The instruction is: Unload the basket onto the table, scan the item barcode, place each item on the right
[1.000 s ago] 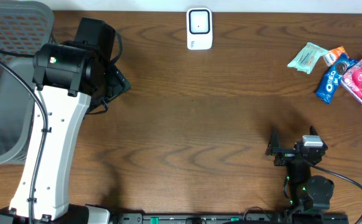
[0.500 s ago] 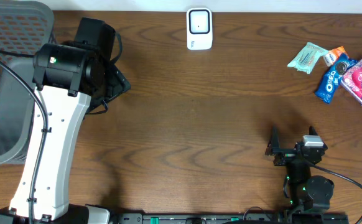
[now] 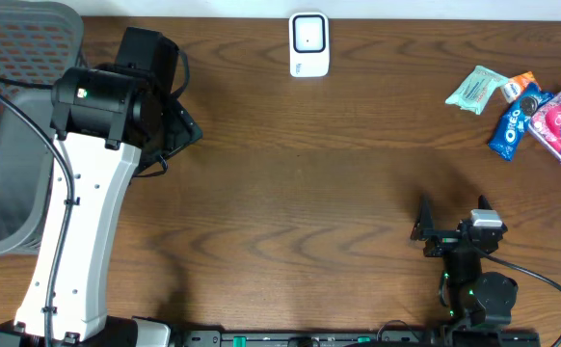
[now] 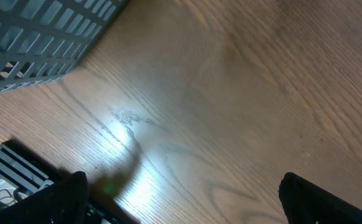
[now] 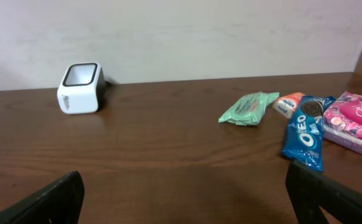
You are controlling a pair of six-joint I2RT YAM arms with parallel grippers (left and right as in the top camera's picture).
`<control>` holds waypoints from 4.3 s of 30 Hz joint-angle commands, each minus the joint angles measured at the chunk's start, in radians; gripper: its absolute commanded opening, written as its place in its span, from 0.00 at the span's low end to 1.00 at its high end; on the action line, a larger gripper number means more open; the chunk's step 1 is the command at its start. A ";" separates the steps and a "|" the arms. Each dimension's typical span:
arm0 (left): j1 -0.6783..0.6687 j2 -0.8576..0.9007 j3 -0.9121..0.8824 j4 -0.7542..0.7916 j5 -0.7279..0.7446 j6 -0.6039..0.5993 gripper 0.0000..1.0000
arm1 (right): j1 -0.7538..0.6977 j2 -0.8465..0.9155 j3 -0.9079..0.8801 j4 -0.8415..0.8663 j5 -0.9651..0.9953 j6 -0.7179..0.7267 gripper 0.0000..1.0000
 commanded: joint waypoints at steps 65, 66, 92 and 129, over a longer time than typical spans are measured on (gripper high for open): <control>0.067 -1.436 -1.483 1.163 0.145 0.631 0.98 | 0.007 -0.006 -0.002 -0.002 -0.010 0.013 0.99; 0.081 -1.454 -1.506 1.198 0.175 0.661 0.98 | 0.007 -0.006 -0.002 -0.002 -0.010 0.013 0.99; 0.202 -1.562 -1.791 1.673 0.315 0.737 0.98 | 0.007 -0.006 -0.002 -0.002 -0.010 0.013 0.99; 0.235 -1.562 -1.852 1.499 0.283 0.752 0.98 | 0.007 -0.006 -0.002 -0.002 -0.009 0.013 0.99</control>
